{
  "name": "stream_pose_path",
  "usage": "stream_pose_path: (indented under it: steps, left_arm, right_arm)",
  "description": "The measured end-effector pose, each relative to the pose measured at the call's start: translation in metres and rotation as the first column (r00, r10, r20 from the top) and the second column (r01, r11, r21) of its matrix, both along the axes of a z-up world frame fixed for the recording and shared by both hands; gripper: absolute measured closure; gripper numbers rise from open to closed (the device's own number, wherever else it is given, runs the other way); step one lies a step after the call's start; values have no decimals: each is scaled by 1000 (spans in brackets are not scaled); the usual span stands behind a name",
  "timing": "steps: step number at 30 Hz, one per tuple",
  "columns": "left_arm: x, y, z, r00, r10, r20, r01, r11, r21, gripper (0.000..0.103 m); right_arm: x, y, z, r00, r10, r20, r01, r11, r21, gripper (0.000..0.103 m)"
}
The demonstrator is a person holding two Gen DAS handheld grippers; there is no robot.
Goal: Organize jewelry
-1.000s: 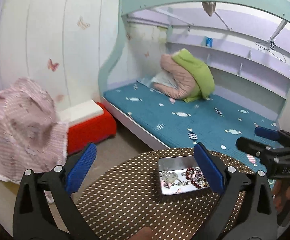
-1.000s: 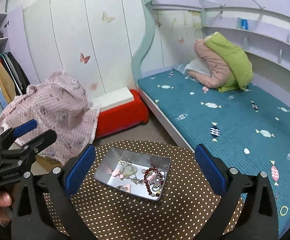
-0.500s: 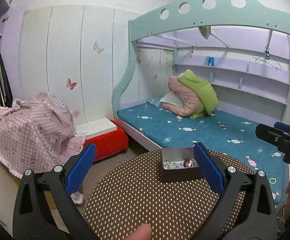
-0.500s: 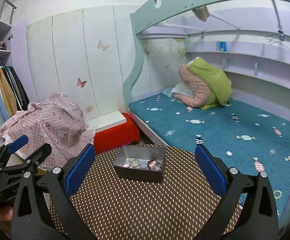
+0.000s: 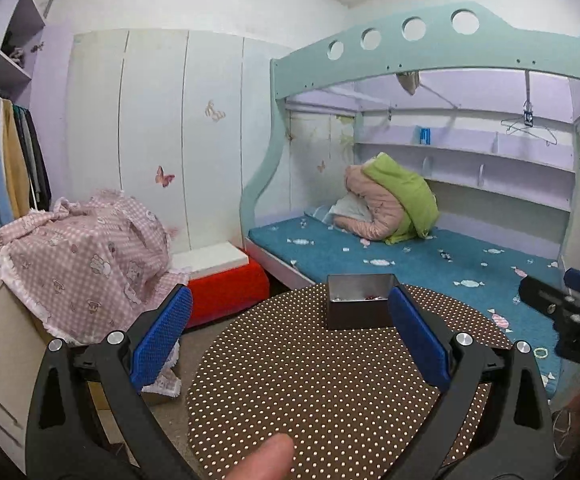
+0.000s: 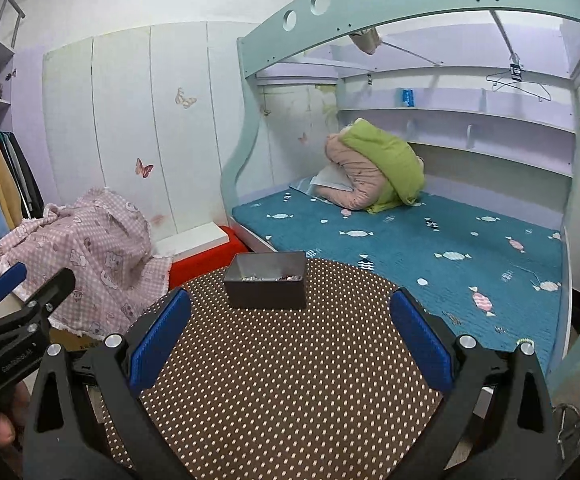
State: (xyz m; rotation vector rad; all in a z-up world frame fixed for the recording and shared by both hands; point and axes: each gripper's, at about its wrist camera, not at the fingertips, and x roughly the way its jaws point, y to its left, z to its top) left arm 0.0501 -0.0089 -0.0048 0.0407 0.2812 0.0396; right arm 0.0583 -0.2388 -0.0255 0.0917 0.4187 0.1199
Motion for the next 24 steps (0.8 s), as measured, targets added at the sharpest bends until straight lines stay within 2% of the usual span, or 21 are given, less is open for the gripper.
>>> stream_pose_path:
  steps: [8, 17, 24]
  left_arm:
    - [-37, 9, 2, 1000, -8, 6, 8, 1000, -18, 5]
    - [-38, 12, -5, 999, 5, -48, -6, 1000, -16, 5]
    - [-41, 13, -9, 999, 5, -48, -6, 1000, -16, 5]
  right_arm:
    - [-20, 16, -9, 1000, -19, 9, 19, 999, -26, 7]
    - [-33, 26, -18, 999, -34, 19, 35, 998, -59, 7]
    - [-37, 24, -18, 999, -39, 26, 41, 997, -67, 7]
